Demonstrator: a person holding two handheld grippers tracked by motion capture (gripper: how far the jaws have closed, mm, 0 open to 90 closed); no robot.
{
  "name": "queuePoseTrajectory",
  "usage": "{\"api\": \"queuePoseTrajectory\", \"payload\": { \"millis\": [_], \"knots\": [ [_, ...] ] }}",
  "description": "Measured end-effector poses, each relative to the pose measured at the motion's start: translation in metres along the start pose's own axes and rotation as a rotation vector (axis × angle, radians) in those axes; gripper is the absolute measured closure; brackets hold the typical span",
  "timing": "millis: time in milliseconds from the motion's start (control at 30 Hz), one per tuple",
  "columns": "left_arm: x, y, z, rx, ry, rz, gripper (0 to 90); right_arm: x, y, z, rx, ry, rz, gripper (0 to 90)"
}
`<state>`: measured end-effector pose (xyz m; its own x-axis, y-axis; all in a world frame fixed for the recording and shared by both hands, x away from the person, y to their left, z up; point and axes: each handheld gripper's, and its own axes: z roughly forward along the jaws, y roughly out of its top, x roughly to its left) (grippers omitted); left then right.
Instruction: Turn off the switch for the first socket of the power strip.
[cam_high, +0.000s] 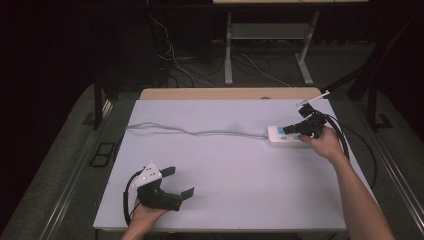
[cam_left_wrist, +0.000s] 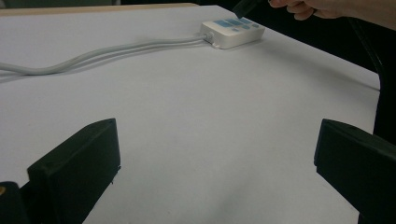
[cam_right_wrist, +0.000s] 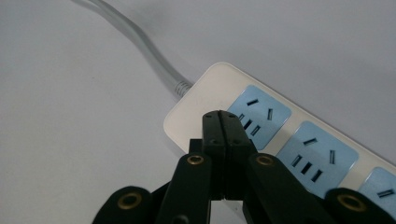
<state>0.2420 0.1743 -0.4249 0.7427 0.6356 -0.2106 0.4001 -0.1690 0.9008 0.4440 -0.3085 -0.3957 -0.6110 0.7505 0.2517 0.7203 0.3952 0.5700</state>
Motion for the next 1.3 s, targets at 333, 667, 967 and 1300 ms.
{"api": "queuePoseTrajectory", "payload": {
  "millis": [333, 667, 967, 1300],
  "knots": [
    [0.000, 0.000, 0.000, 0.001, 0.000, 0.001, 0.0, -0.001, -0.003, 0.008, 0.028, -0.016, 0.003, 89.7],
    [0.000, 0.000, 0.000, 0.000, 0.001, 0.000, 0.0, -0.002, -0.007, 0.016, 0.035, -0.018, 0.002, 89.7],
    [0.000, 0.000, -0.001, 0.002, 0.004, 0.001, 0.0, -0.001, -0.009, 0.017, 0.016, -0.025, -0.013, 89.8],
    [0.000, -0.001, -0.001, 0.004, 0.002, 0.002, 0.0, -0.006, -0.015, 0.017, -0.025, 0.010, -0.002, 90.0]
  ]
}}
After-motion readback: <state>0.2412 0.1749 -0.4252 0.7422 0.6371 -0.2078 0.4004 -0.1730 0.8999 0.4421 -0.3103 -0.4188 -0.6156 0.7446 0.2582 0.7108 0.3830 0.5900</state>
